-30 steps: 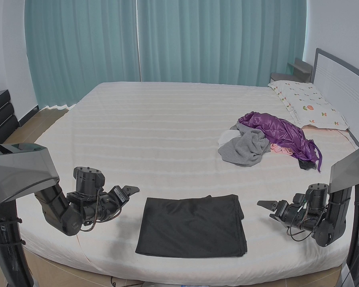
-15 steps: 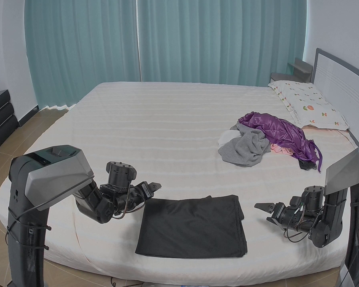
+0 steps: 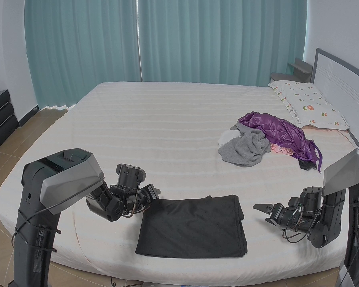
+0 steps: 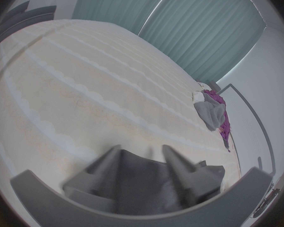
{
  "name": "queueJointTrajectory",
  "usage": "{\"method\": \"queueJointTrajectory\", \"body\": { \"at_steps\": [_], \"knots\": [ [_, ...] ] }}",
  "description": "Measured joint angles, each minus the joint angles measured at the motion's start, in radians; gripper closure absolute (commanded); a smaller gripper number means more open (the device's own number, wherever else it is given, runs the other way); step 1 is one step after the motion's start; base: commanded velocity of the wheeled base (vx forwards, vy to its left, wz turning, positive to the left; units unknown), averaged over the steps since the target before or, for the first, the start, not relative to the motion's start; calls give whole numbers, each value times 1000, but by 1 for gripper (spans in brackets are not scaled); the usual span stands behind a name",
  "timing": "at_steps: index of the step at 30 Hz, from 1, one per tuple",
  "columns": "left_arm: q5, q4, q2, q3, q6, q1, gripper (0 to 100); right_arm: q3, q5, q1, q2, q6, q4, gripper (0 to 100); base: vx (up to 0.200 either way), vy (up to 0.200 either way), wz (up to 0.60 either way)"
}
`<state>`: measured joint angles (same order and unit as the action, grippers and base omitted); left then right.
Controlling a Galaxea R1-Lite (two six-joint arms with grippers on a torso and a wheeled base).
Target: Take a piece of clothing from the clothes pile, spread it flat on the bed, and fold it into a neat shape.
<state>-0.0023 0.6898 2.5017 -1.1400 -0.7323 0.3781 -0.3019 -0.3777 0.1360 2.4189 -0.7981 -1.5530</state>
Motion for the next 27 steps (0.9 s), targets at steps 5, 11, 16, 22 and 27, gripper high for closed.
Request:
{"method": "queueJointTrajectory", "body": {
  "at_steps": [5, 11, 16, 22, 27],
  "knots": [
    [55, 18, 13, -3, 0, 2, 100, -27, 9, 22, 2, 0, 0, 0, 0, 0, 0],
    [75, 51, 17, 19, -9, 0, 100, -104, 67, 77, 32, 4, 0, 0, 0, 0, 0],
    [106, 95, 14, 48, -30, -5, 100, -226, 97, 101, 65, 7, 66, 0, 0, 0, 0],
    [126, 128, 1, 80, -43, -14, 100, -417, 110, 116, 93, 9, 216, 0, 0, 0, 0],
    [129, 143, -23, 109, -55, -39, 100, -501, 118, 129, 119, 15, 263, 0, 0, 0, 0]
  ]
}}
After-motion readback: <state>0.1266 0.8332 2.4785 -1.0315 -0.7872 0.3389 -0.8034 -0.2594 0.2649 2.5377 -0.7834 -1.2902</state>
